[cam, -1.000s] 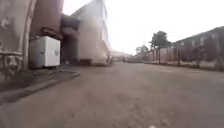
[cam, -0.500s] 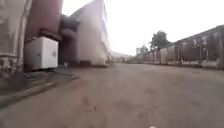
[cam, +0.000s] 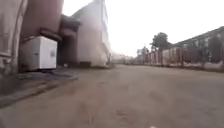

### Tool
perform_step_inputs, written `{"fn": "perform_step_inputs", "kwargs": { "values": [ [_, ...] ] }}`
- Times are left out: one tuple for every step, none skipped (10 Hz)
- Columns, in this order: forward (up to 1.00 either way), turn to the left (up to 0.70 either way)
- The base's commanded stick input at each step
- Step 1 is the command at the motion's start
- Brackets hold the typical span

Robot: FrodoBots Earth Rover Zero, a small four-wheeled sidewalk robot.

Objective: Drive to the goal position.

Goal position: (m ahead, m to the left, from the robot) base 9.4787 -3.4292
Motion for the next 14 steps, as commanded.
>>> {"fn": "perform_step_inputs", "kwargs": {
  "values": [
    [0.50,0.00],
    [0.50,0.00],
    [0.50,0.00],
    [0.50,0.00],
    [0.50,0.00],
    [0.50,-0.05],
    [0.50,-0.47],
    [0.50,-0.22],
    [0.50,0.00],
    [0.50,0.00],
    [0.50,0.00],
    [0.50,0.00],
    [0.50,0.00],
    [0.50,0.00]
  ]
}}
